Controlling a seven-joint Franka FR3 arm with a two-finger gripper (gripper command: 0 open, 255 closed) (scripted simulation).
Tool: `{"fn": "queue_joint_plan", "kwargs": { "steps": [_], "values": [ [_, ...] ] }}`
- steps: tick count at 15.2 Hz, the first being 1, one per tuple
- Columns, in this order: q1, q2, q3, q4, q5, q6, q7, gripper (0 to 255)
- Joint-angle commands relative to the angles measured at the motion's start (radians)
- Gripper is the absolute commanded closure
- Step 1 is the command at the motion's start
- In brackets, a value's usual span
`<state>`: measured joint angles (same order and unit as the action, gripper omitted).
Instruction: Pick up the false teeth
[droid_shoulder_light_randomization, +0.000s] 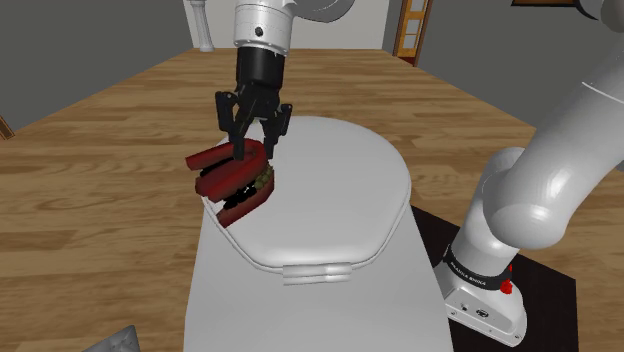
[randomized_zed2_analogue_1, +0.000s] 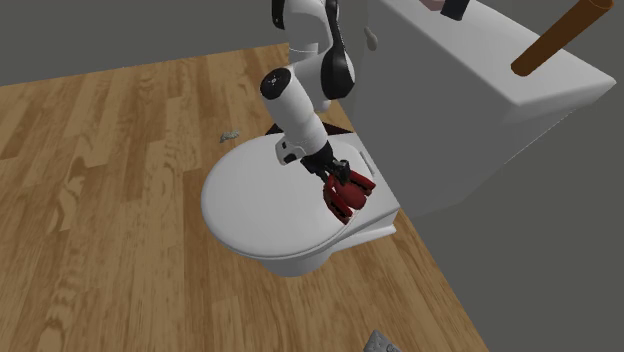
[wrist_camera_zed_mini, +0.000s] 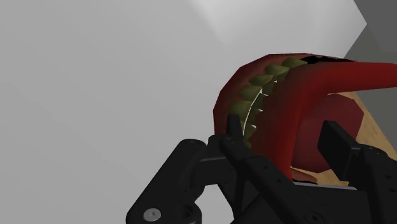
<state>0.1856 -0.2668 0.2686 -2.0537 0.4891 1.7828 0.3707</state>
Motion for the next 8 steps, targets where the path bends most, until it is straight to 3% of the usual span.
{"fn": "queue_joint_plan", "kwargs": {
  "steps": [1, 8],
  "values": [
    [-0.001, 0.001, -0.002, 0.024, -0.004, -0.024, 0.010, 255],
    [-0.004, 0.007, -0.009, 0.120, -0.013, -0.109, 0.044, 255]
  ]
}}
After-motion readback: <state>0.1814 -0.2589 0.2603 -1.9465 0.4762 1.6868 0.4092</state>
